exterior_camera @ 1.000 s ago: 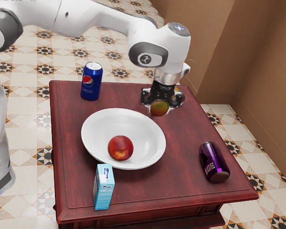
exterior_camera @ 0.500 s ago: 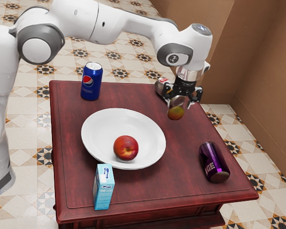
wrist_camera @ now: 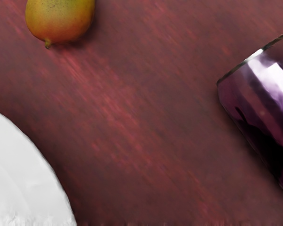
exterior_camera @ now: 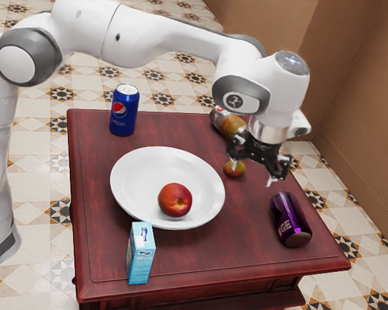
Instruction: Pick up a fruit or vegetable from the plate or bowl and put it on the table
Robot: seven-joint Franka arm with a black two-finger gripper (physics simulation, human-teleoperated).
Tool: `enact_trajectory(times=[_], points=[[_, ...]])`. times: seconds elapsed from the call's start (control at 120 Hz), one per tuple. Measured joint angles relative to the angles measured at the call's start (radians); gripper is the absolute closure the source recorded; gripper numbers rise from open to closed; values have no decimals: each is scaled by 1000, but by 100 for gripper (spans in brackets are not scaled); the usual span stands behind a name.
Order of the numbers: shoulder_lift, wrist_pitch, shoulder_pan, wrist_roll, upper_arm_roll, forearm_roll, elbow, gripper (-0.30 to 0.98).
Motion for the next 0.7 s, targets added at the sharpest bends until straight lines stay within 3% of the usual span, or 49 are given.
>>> enact_trajectory(times=[0.092,0.2,0.3,0.408,0.6,0.7], points=[[-5,-1,2,36,-66,-8,0,0],[-47,-11,14,72,-55,-13,33,0],[-78,-47,-18,148,115,-19,188,0],[-29,-93,29,242,322,-37,237,0],[-8,-142,20,379,373,-47,244,0],[1,-164,20,496,434,-106,251,0]])
